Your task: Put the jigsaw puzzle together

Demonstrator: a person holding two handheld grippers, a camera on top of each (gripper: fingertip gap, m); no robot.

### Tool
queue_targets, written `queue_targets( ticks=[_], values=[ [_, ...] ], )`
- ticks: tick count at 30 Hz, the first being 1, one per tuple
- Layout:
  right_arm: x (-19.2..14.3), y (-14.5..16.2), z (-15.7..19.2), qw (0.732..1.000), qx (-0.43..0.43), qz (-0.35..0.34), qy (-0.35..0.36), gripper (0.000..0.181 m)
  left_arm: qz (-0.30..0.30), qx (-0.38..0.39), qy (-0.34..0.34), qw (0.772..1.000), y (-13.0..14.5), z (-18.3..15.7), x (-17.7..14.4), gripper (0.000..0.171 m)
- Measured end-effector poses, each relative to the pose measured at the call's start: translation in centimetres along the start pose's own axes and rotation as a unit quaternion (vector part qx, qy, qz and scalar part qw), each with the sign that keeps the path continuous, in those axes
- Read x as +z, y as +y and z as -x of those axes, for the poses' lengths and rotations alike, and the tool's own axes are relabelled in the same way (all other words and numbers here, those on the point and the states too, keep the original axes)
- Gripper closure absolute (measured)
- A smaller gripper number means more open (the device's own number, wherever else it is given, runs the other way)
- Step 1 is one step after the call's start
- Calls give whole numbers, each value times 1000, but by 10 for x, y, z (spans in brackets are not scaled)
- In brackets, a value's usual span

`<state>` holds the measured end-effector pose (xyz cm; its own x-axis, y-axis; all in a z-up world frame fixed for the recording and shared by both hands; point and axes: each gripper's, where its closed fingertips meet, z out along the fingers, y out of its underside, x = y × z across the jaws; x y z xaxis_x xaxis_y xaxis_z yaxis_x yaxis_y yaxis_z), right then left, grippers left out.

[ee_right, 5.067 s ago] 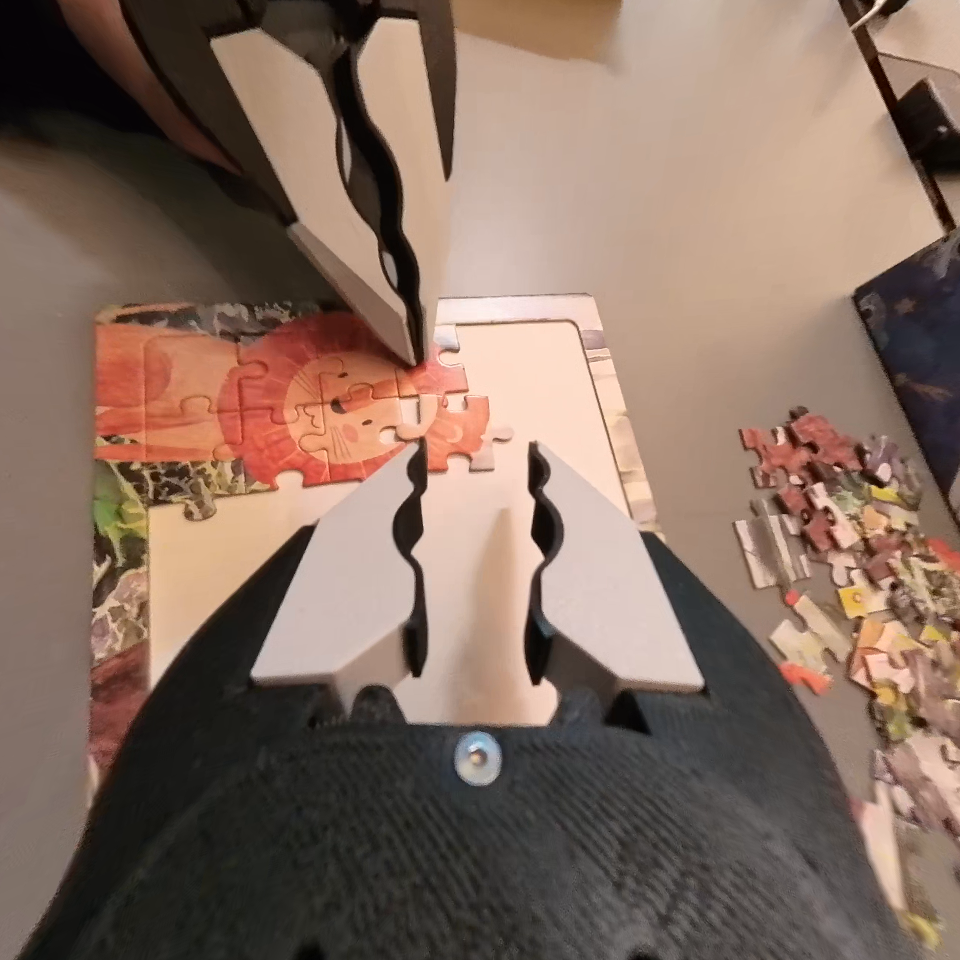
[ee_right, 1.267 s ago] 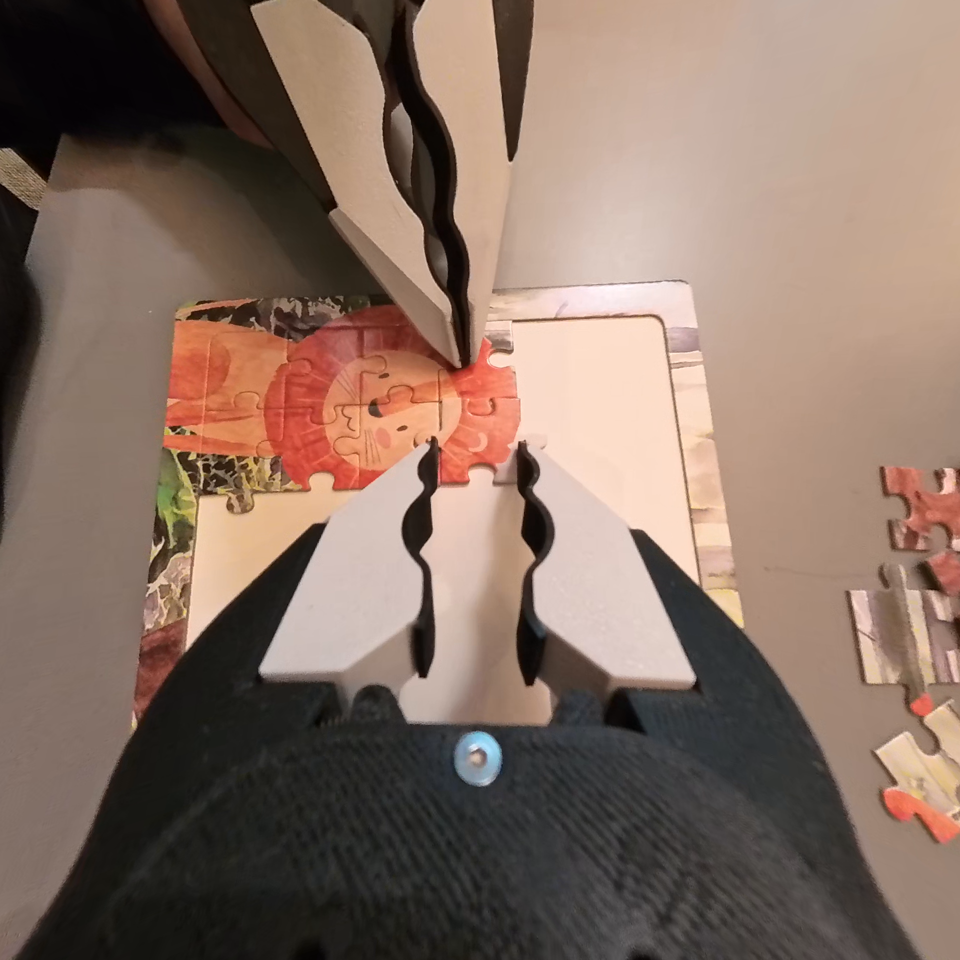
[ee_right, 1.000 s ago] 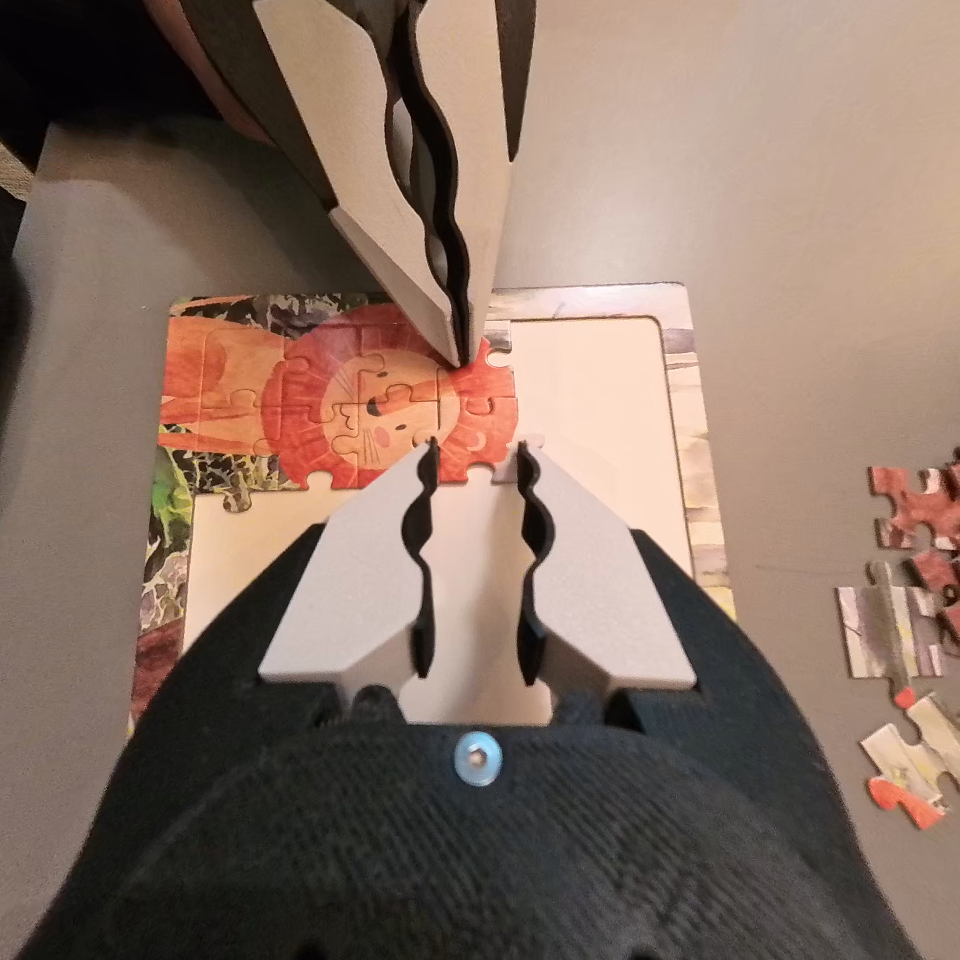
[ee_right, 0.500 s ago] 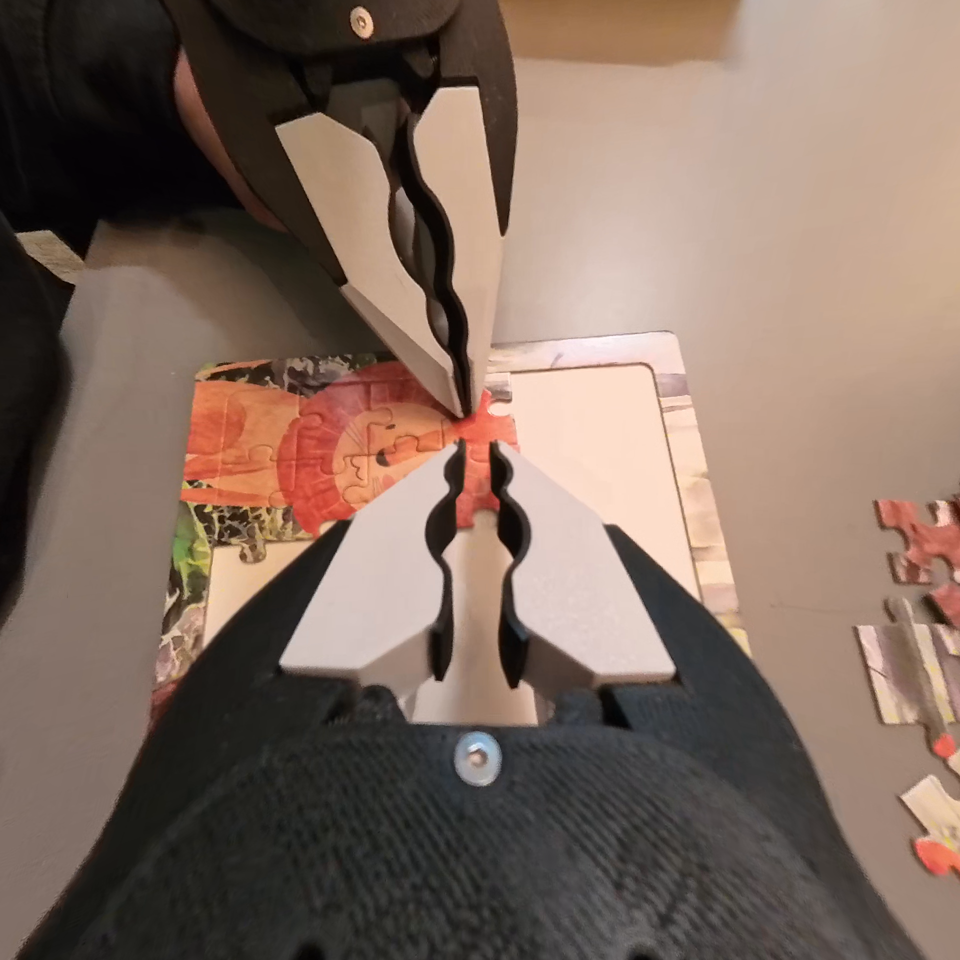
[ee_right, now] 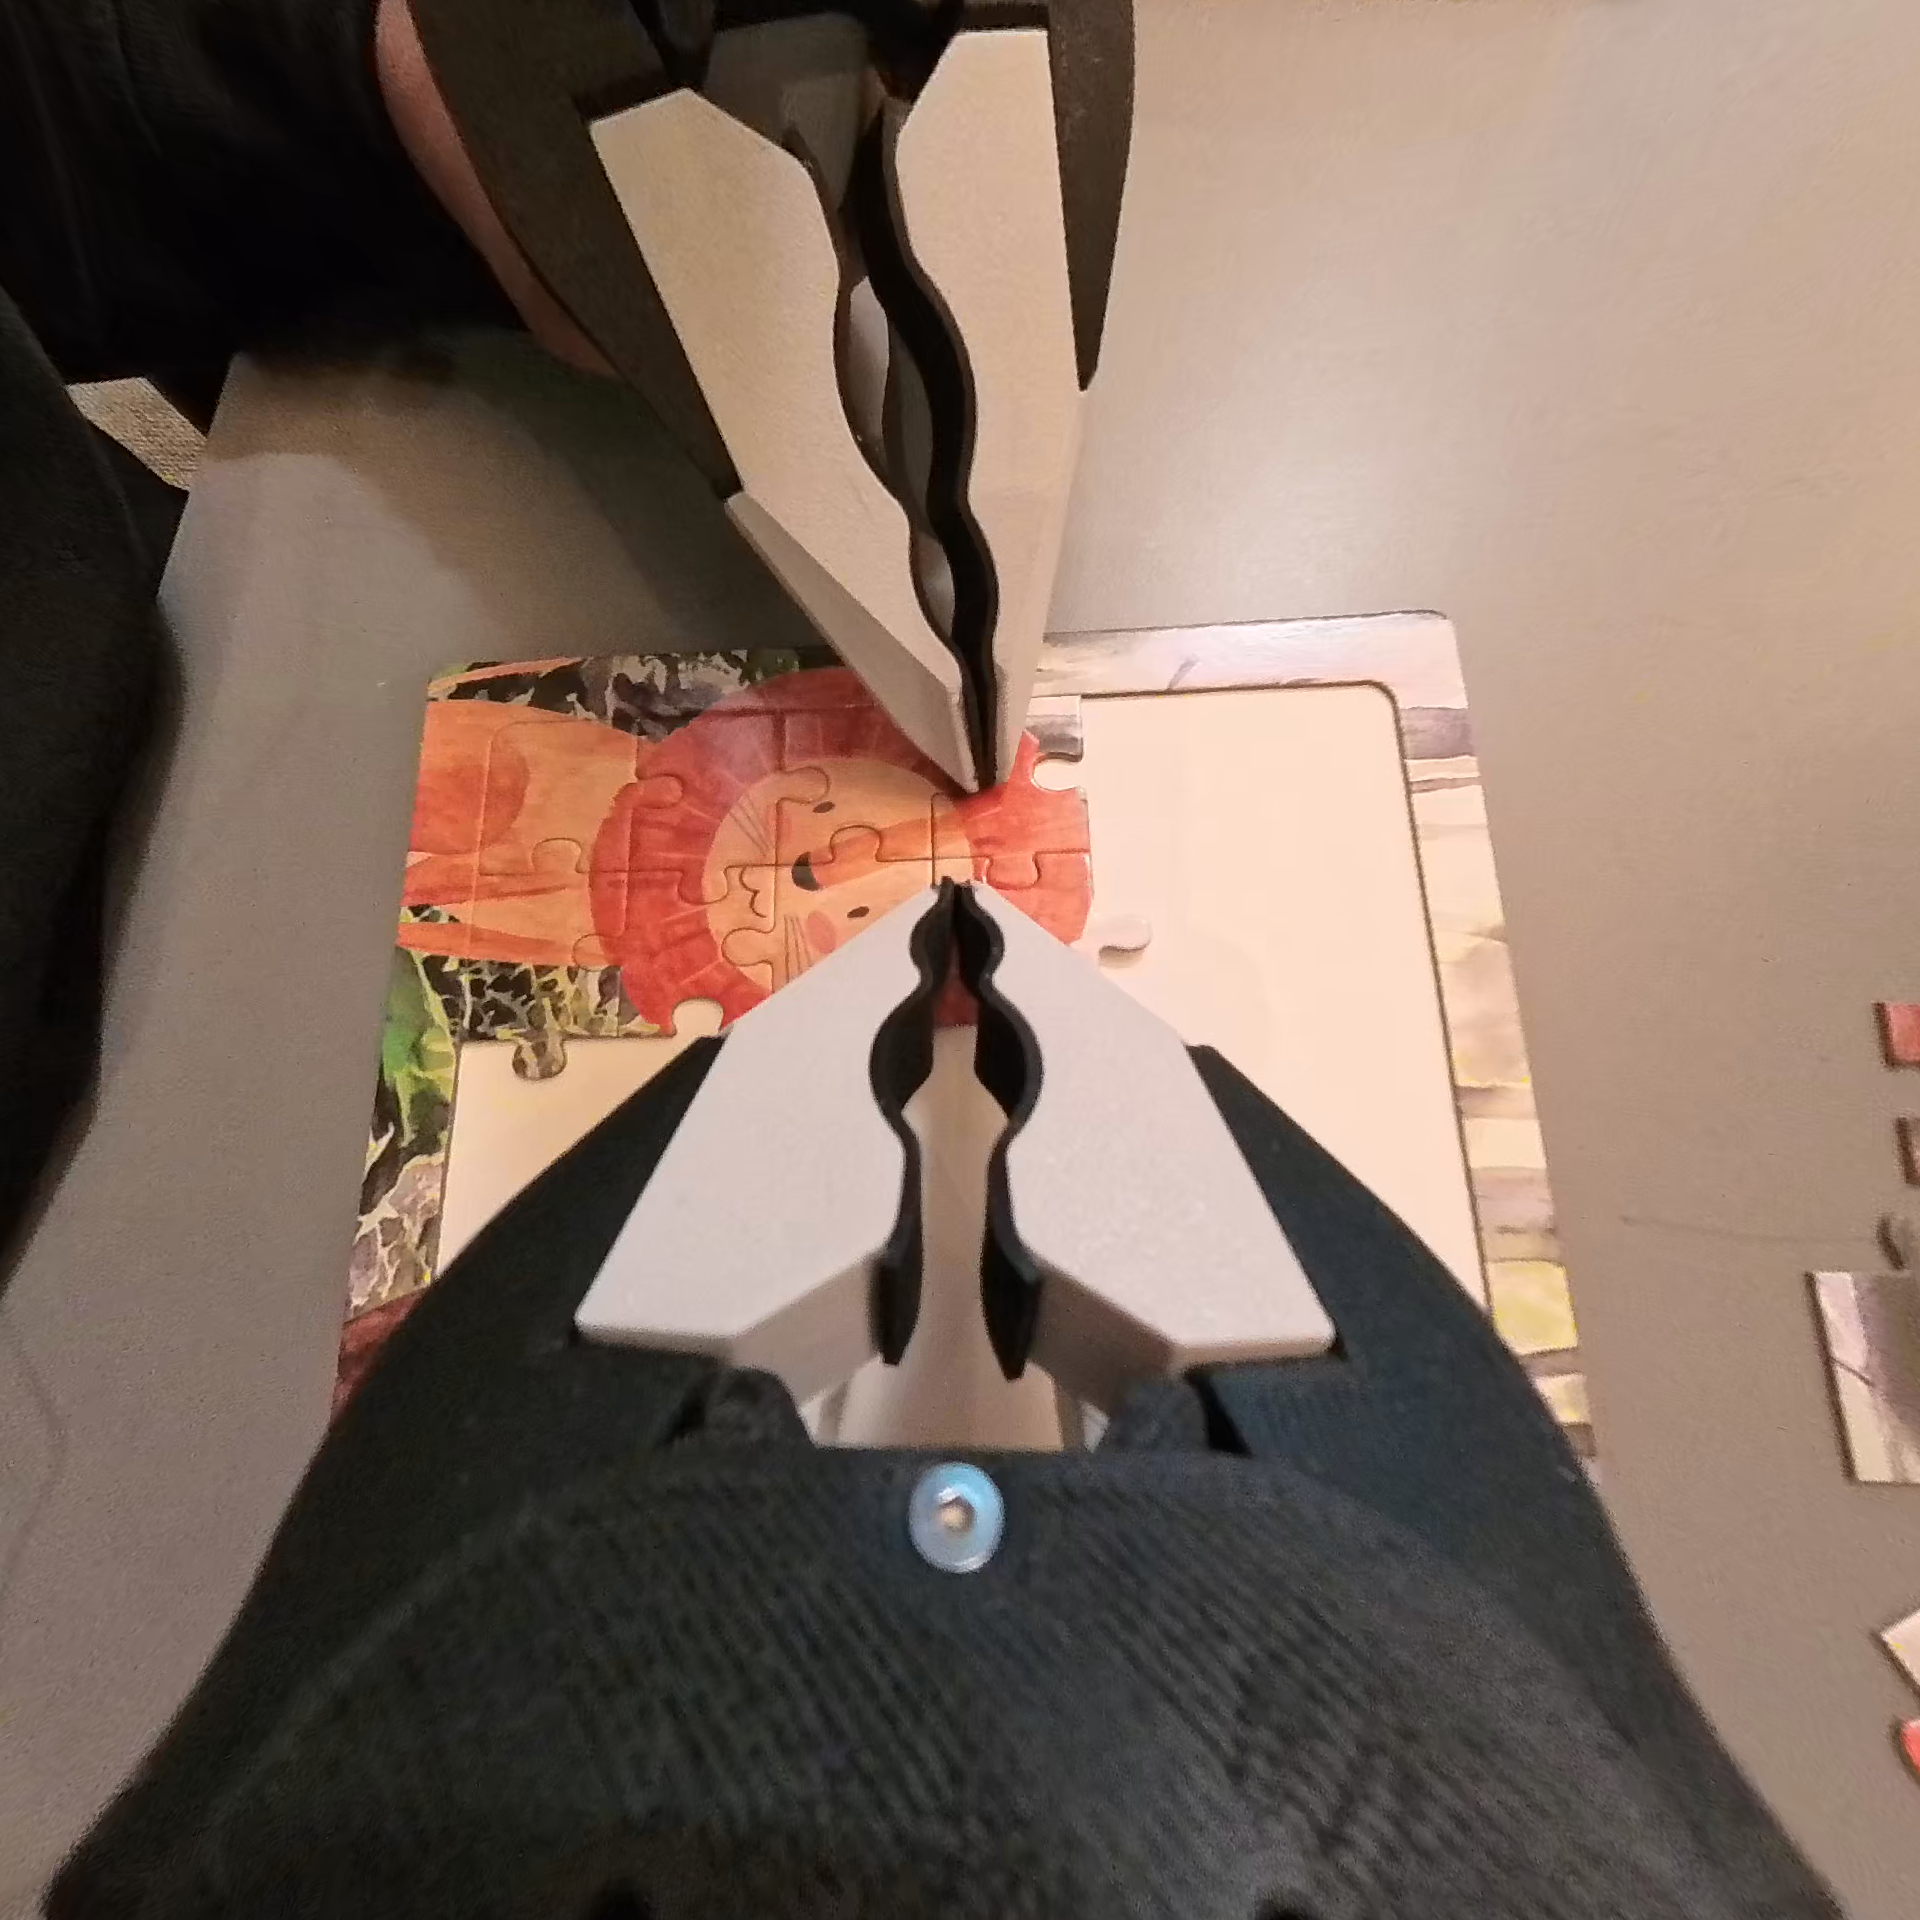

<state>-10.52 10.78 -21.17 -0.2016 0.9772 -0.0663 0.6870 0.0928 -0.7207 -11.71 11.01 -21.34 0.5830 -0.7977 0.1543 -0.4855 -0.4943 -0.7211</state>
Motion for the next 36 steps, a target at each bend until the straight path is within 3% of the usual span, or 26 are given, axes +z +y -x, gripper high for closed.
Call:
queue_targets(
  ticks=[12, 36],
  values=[
    [-8, 3, -15, 999, 10, -4, 36, 181, 0, -1, 1, 1000, 0, 0, 0, 171],
    [-4, 5, 2, 1000, 4, -3, -4, 181, 0, -2, 2, 1000, 0, 0, 0, 171]
  ],
)
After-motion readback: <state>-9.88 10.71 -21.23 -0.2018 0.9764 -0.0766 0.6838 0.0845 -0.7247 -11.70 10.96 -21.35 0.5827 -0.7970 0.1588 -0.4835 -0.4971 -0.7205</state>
